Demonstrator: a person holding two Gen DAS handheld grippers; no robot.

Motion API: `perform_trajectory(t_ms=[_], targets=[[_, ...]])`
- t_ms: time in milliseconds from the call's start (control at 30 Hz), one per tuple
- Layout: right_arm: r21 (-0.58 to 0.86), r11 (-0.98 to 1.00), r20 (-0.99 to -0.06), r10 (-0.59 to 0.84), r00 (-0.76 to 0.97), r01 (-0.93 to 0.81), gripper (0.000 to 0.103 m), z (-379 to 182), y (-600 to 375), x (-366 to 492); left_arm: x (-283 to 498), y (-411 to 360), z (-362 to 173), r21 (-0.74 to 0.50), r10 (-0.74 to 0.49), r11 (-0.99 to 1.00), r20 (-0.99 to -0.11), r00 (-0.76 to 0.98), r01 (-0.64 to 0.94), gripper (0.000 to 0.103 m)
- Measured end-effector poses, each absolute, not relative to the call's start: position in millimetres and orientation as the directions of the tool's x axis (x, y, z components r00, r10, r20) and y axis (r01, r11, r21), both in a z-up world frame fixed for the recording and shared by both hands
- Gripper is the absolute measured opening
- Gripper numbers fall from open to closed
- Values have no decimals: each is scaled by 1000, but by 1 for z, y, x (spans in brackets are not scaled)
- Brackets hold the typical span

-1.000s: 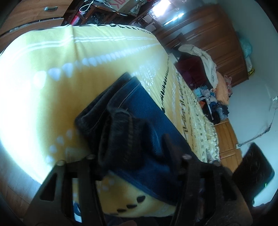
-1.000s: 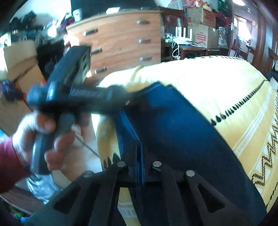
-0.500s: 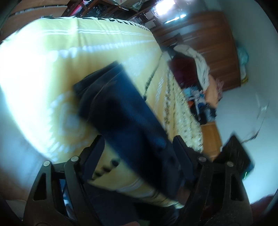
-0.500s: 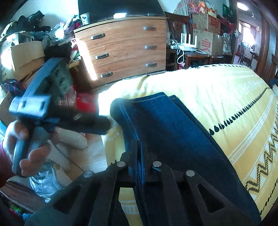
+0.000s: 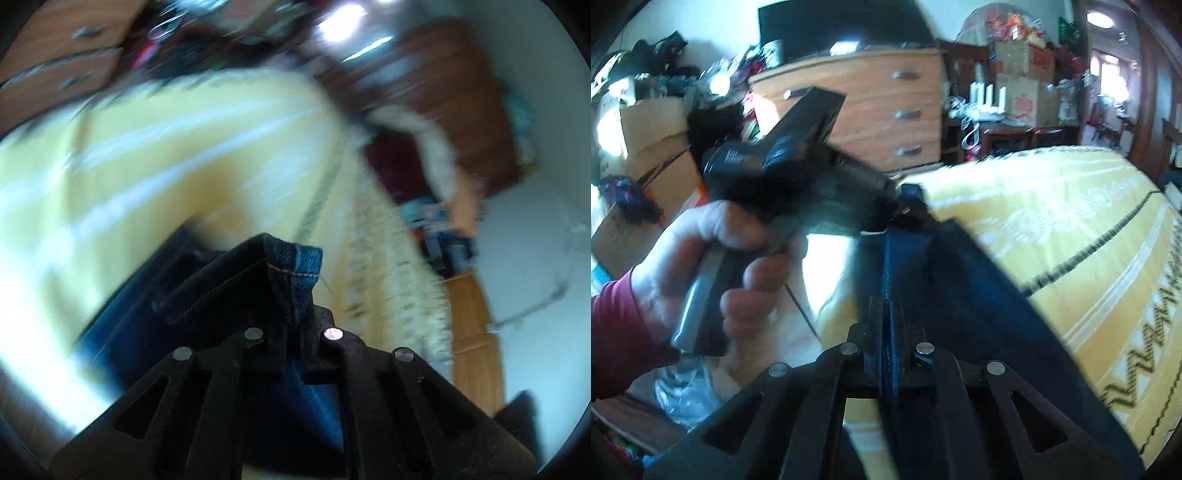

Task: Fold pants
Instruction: 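Lift the folded jeans edge with the left tool while the right tool holds the fold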

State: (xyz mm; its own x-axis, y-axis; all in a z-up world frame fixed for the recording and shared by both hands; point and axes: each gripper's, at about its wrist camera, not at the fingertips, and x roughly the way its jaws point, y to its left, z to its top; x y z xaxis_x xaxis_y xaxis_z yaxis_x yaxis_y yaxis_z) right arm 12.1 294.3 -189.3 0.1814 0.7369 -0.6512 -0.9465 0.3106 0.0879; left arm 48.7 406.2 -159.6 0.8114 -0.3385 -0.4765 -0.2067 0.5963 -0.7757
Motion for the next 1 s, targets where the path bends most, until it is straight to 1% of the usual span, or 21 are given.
perform_trajectory(t_ms=[67, 133, 167, 233, 300, 333, 367, 400, 467, 600, 667, 733, 867, 933, 967, 1000], targets=[[71, 336, -616, 755, 224, -939, 4, -172, 289, 20, 42, 409, -133, -790, -338, 604, -372, 865, -104, 3], [52, 340, -582, 774, 248, -939, 5, -157, 286, 22, 26, 414, -132, -787, -317, 612, -336, 887, -79, 3], [57, 327, -577, 782, 236, -943, 5, -154, 288, 22, 16, 420, -148, -790, -299, 603, -349, 888, -107, 4], [68, 298, -599, 775, 200, -952, 5, -166, 296, 19, -1, 435, -194, -806, -280, 549, -429, 859, -223, 4], [129, 254, -653, 749, 111, -959, 4, -200, 310, 14, -20, 446, -252, -794, -273, 491, -532, 802, -359, 4], [140, 229, -683, 727, 73, -963, 4, -220, 317, 7, -24, 446, -272, -796, -294, 475, -545, 785, -375, 4], [132, 220, -701, 710, 66, -967, 4, -231, 321, 3, -26, 446, -281, -813, -307, 454, -528, 792, -365, 5], [129, 206, -725, 687, 49, -970, 4, -246, 326, -2, -28, 447, -284, -828, -311, 438, -505, 805, -350, 5], [129, 194, -750, 661, 33, -972, 4, -260, 330, -6, -21, 442, -267, -787, -287, 513, -532, 796, -341, 5], [152, 197, -743, 669, 20, -969, 4, -253, 329, -4, -14, 435, -254, -723, -270, 605, -580, 769, -334, 6], [146, 202, -725, 688, 34, -968, 4, -243, 322, -4, -26, 442, -260, -736, -285, 586, -579, 764, -339, 6], [141, 217, -707, 705, 55, -966, 5, -237, 308, -5, -36, 445, -263, -761, -295, 561, -552, 780, -326, 8], [152, 302, -715, 691, 106, -941, 8, -239, 270, 4, -39, 443, -265, -760, -278, 550, -558, 782, -347, 10], [131, 339, -723, 676, 144, -932, 9, -238, 248, 4, -33, 441, -254, -747, -259, 562, -568, 781, -356, 14], [111, 370, -728, 662, 178, -922, 12, -237, 231, 2, -33, 439, -244, -722, -232, 591, -580, 781, -360, 17], [98, 398, -726, 655, 207, -912, 14, -235, 217, 3, -29, 438, -239, -709, -220, 605, -586, 780, -362, 23]])
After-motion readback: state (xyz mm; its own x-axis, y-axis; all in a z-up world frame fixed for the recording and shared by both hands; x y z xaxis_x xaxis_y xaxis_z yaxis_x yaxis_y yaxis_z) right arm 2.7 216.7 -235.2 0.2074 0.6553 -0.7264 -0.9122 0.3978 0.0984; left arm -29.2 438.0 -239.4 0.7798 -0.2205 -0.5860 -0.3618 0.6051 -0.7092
